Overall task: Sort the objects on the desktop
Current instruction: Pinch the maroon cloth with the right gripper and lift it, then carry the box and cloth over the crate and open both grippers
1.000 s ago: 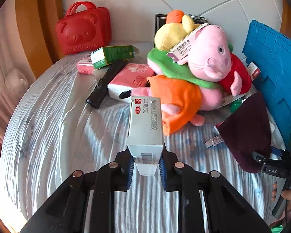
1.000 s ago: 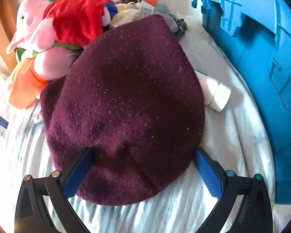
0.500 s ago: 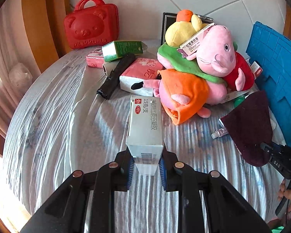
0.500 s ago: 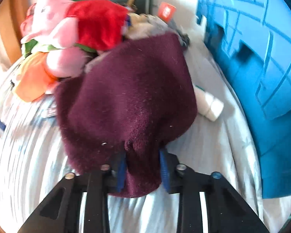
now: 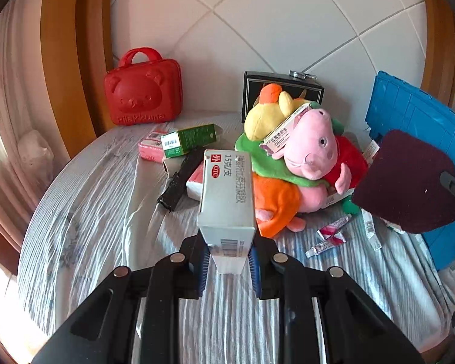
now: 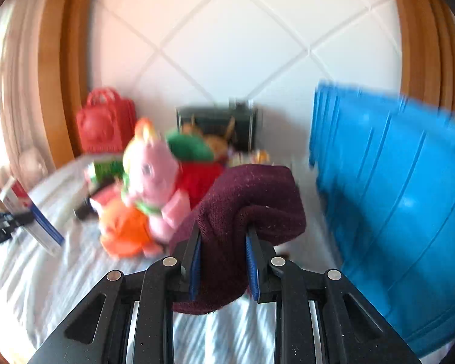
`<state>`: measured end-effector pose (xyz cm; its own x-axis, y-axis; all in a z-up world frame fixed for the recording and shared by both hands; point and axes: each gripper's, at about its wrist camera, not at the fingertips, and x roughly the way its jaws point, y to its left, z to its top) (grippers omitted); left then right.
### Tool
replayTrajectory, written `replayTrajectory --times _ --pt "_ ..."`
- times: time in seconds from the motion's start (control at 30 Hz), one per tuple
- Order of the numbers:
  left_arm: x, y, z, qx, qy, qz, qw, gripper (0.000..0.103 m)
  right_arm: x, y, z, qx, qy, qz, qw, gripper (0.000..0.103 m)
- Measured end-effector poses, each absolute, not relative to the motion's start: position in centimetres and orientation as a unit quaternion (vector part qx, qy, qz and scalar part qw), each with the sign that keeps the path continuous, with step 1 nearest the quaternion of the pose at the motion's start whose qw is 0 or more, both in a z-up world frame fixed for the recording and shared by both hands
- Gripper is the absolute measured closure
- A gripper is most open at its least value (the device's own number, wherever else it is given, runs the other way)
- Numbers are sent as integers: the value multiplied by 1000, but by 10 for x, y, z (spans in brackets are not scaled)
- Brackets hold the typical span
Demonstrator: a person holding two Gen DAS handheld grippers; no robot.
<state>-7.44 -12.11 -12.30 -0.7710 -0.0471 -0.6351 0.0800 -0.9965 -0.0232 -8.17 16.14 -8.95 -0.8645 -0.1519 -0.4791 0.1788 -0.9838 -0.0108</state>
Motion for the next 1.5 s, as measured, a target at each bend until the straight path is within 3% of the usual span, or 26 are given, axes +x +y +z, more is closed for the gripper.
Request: replayTrajectory --times 0.47,0.97,1.2,1.5 --pt "-84 -20 -21 196 11 -979 -49 81 -25 222 35 53 9 -998 13 79" --pt "-79 242 76 77 -11 -975 -209 81 3 392 76 4 30 -989 -141 79" --pt "-83 339 75 119 -38 -962 -244 81 -5 465 64 45 30 -985 -167 79" --pt "-109 391 36 251 -79 -932 -251 81 -31 510 46 130 27 -978 -161 78"
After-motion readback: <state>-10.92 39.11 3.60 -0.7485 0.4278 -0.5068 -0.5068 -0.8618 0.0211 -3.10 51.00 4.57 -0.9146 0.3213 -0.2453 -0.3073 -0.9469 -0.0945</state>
